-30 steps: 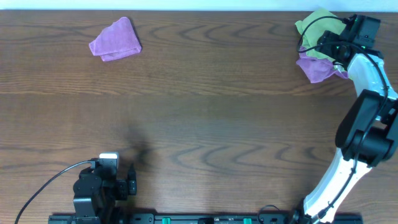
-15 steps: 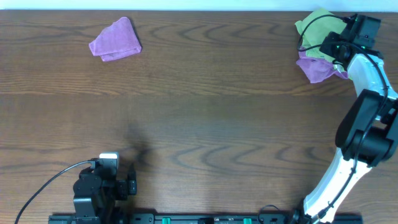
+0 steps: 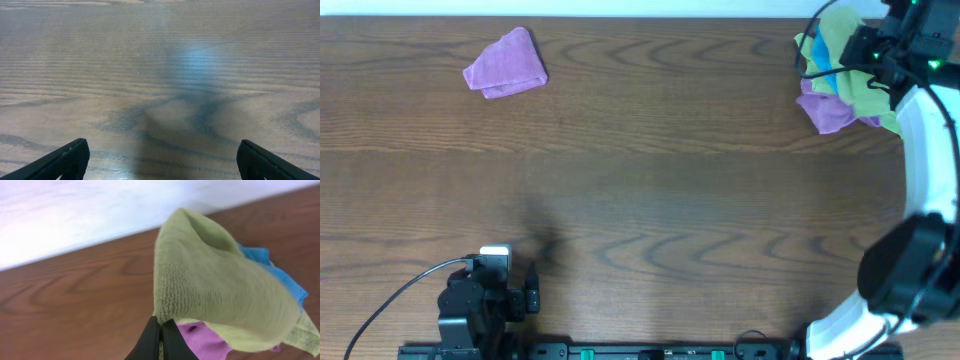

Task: Fold the cloth
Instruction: 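Close the right gripper on the green cloth's edge, then pull the green cloth left to the table center with the right gripper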

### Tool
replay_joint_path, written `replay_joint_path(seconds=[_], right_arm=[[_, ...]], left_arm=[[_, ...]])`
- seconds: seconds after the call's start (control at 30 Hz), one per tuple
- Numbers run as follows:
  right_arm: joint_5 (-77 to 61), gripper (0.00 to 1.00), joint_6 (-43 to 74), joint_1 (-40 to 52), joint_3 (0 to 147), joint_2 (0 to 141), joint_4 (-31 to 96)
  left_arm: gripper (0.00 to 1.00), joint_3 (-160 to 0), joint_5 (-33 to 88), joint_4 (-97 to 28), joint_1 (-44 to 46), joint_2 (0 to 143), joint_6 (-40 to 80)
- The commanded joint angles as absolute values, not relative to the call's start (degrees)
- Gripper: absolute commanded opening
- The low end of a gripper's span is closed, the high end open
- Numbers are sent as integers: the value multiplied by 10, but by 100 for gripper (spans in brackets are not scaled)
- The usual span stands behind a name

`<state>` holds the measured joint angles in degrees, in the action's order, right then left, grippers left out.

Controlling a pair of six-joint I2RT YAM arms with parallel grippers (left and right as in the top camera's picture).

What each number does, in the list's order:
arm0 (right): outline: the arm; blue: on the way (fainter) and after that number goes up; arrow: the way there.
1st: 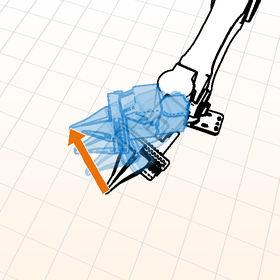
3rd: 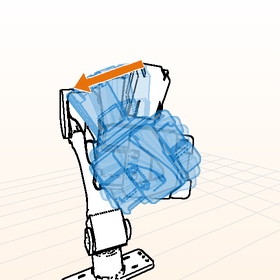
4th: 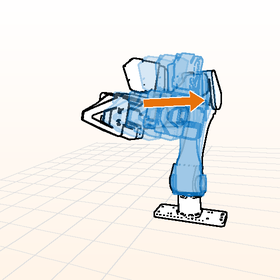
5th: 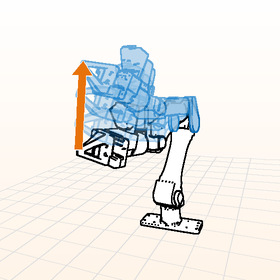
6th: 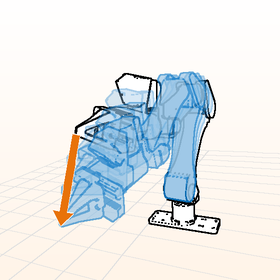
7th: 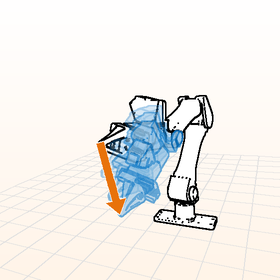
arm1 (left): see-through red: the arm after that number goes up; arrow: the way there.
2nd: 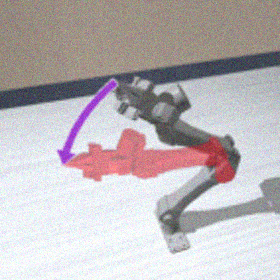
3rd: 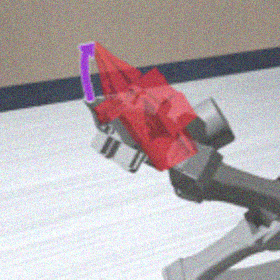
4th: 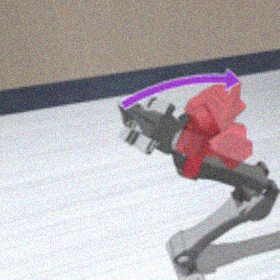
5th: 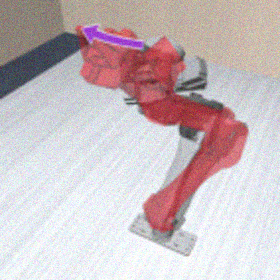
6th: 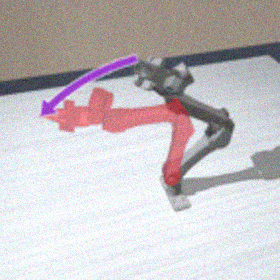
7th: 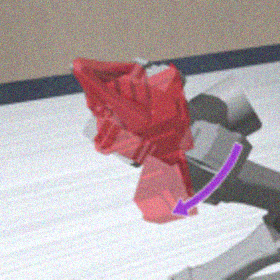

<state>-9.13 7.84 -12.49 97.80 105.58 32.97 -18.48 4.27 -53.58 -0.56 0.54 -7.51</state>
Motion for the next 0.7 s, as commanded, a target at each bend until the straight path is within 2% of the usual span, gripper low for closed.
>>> replay_joint_path(seconds=[0.0,0.33,0.67], right_arm=[[-93,1,61,-100,988,1012,372],[-114,2,42,65,988,904,603],[-149,2,100,286,988,901,664]], left_arm=[[95,-178,41,-567,-3,2,-82],[95,-178,41,-567,-3,2,-82],[95,-178,41,-567,-3,2,-82]])
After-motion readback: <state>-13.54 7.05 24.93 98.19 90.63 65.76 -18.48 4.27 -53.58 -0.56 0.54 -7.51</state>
